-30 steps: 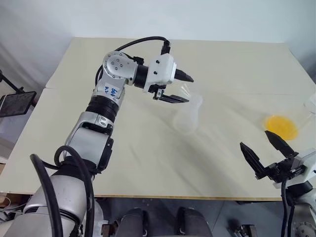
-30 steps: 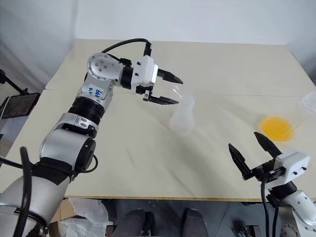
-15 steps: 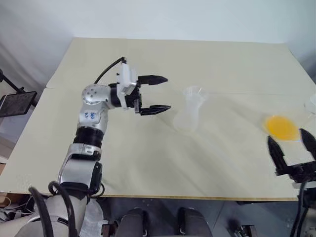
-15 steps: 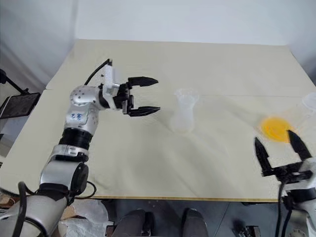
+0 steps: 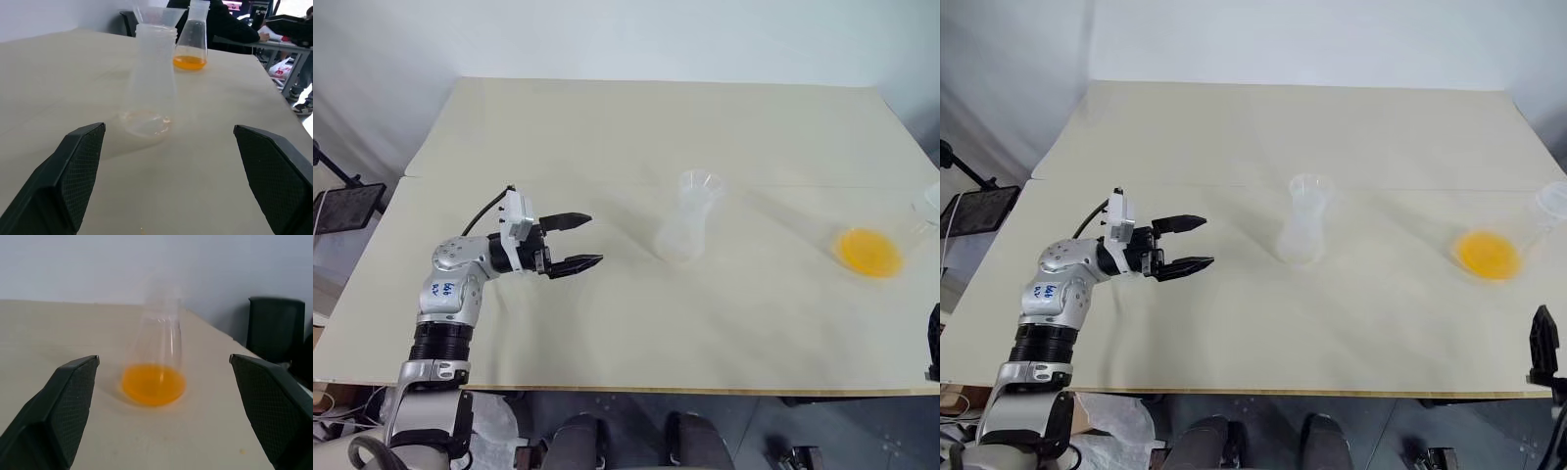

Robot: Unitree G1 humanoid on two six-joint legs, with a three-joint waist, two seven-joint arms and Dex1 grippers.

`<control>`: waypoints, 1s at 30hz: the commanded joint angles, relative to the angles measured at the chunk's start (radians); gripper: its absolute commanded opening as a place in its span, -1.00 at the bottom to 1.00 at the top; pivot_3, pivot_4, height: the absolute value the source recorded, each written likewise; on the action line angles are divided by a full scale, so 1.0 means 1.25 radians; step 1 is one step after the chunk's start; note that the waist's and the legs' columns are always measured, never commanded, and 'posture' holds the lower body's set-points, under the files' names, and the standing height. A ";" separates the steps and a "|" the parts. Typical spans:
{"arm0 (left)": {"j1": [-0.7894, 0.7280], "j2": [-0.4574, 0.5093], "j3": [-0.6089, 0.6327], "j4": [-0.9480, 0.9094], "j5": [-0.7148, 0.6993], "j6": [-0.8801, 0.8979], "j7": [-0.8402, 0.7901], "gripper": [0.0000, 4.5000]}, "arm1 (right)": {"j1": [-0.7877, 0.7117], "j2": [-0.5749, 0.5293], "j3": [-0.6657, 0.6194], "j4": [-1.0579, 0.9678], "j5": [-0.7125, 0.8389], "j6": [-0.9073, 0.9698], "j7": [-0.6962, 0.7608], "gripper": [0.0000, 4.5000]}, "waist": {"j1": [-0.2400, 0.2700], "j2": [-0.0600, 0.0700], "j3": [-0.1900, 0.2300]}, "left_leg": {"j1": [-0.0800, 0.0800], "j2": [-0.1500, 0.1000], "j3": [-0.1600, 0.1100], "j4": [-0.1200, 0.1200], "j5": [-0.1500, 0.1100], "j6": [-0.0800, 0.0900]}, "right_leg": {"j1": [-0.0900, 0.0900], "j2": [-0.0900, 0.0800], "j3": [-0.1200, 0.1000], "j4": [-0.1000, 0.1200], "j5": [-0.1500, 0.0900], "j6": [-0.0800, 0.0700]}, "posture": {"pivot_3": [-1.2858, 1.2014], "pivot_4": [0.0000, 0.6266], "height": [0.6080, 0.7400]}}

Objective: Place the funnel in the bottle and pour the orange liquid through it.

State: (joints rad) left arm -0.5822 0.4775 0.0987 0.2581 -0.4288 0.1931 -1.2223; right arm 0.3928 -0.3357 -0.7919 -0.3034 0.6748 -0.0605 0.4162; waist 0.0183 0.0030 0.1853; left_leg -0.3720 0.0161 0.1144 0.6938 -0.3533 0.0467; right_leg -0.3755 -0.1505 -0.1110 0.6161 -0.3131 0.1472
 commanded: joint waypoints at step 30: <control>0.081 -0.006 0.006 -0.143 -0.043 -0.005 0.076 0.99 | -0.631 -0.368 0.142 0.525 -0.118 0.254 0.020 1.00 | -0.005 0.001 0.000 | 0.000 0.000 0.002 0.000 0.000 0.000 | -0.001 0.000 -0.001 0.001 0.000 0.000 | 0.03 -0.52 1.00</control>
State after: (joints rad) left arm -0.4857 0.4642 0.0978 0.1248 -0.4654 0.2043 -1.1325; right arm -0.3789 -0.7638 -0.5974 0.3539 0.5382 0.2853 0.4300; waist 0.0122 0.0044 0.1847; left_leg -0.3722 0.0166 0.1164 0.6935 -0.3532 0.0470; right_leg -0.3764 -0.1502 -0.1121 0.6166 -0.3132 0.1469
